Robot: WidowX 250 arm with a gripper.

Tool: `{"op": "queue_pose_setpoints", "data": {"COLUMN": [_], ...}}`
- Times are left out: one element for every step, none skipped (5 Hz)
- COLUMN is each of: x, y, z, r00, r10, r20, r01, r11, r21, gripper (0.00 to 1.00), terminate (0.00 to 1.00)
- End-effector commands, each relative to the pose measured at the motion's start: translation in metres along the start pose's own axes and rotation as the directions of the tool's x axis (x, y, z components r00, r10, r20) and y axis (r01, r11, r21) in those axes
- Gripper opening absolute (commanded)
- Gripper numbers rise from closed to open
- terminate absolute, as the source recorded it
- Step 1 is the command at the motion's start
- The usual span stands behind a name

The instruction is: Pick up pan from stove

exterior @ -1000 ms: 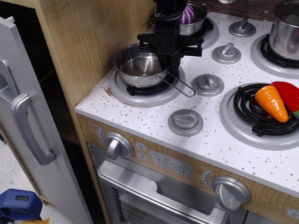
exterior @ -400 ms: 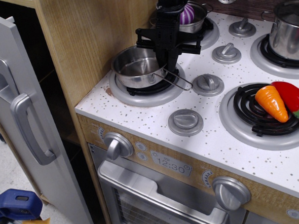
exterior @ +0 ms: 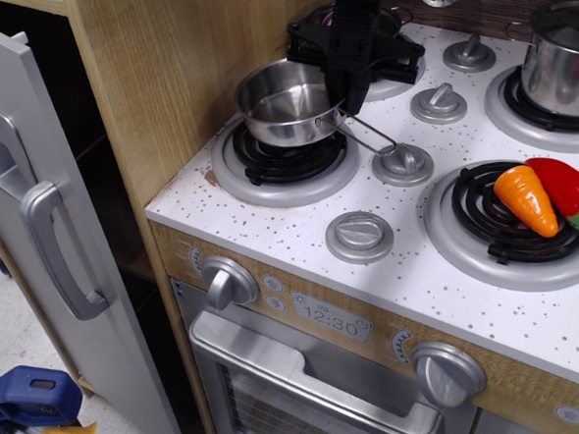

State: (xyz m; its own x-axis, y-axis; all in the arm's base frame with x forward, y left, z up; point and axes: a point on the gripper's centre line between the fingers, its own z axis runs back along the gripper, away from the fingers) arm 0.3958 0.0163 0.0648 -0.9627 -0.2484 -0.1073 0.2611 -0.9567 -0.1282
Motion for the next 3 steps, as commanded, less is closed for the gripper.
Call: {"op": "queue_pose_setpoints", "data": {"x": [-0.015, -0.013, -0.011], "y": [0.000, -0.001, -0.001], "z": [0.058, 0.072, 0.066], "r00": [0.992, 0.993, 0.993], "r10": [0.000, -0.013, -0.005], "r20": [-0.128, -0.118, -0.116], "r01": [-0.004, 0.003, -0.003], "r11": [0.999, 0.997, 0.998], "r21": [-0.036, -0.079, -0.066], "gripper": [0.00, 0.00, 0.00], "terminate": [0.00, 0.00, 1.00]}}
